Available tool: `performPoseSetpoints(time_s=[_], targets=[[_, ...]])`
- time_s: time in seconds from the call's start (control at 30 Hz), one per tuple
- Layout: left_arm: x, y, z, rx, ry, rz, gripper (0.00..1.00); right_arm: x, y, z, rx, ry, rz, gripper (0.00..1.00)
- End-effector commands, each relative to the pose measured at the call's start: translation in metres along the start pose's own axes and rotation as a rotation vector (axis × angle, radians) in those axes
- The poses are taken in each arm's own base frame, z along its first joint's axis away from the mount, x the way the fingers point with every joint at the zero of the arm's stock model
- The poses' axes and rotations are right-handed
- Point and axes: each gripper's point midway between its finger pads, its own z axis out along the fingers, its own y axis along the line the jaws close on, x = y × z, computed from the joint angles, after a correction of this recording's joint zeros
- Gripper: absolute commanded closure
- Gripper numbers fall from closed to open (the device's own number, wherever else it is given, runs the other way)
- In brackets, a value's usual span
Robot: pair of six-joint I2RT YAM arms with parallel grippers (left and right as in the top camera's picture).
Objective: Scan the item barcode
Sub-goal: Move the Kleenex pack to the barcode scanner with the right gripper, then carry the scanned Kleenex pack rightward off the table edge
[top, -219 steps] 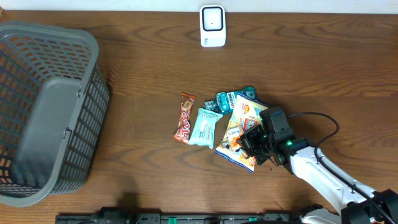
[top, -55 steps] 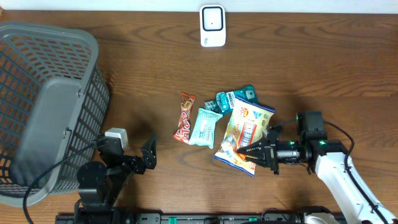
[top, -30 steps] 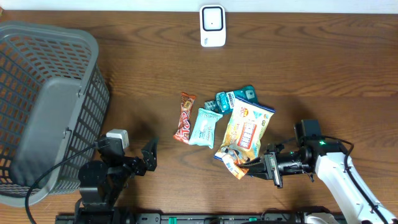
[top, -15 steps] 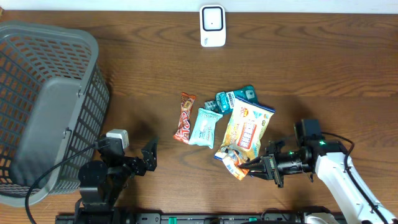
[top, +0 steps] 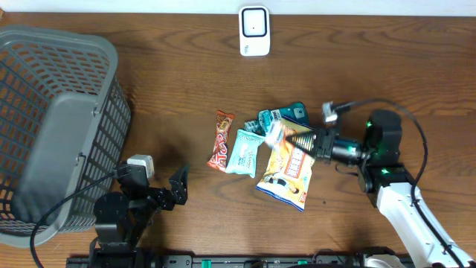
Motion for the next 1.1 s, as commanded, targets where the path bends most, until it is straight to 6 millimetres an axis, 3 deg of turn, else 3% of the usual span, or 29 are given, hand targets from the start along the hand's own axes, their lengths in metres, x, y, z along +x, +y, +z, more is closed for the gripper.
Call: performPoseSetpoints(time_s=[0.0,0.13,0.27,0.43,0.6,0.8,0.97,1.07], targets=[[0.0,-0.002,0.0,0.012,0.0,0.011,0.01,-0.027,0.013,0.004,0.025,-0.123,-0.352,0.99],[0.0,-0.002,0.0,0.012,0.0,0.011,0.01,-0.058,0.001,0.007,0.219,-0.291,-0.652,0.99],[0.0,-0.002,0.0,0.012,0.0,0.011,0.01,-0.081,-0.007,0.011,0.417,-0.428,-0.8,0.99],[0.0,-0.002,0.0,0.012,0.0,0.011,0.01,-0.102,0.001,0.021,0.471,-0.575,-0.875,0.99],[0.0,-0.002,0.0,0.012,0.0,0.011,0.01,-0.134,-0.014,0.028,0.531,-0.682,-0.878,0.99],[0.0,-0.002,0.0,0.012,0.0,0.011,0.01,-0.187,-0.024,0.068,0.532,-0.694,-0.905,0.99],[0.0,-0.002,0.0,0.012,0.0,0.011,0.01,-0.241,-0.029,0.105,0.572,-0.719,-1.04,0.99],[0.0,-0.002,0.0,0.012,0.0,0.011,0.01,-0.261,-0.034,0.121,0.57,-0.729,-1.068,0.99]])
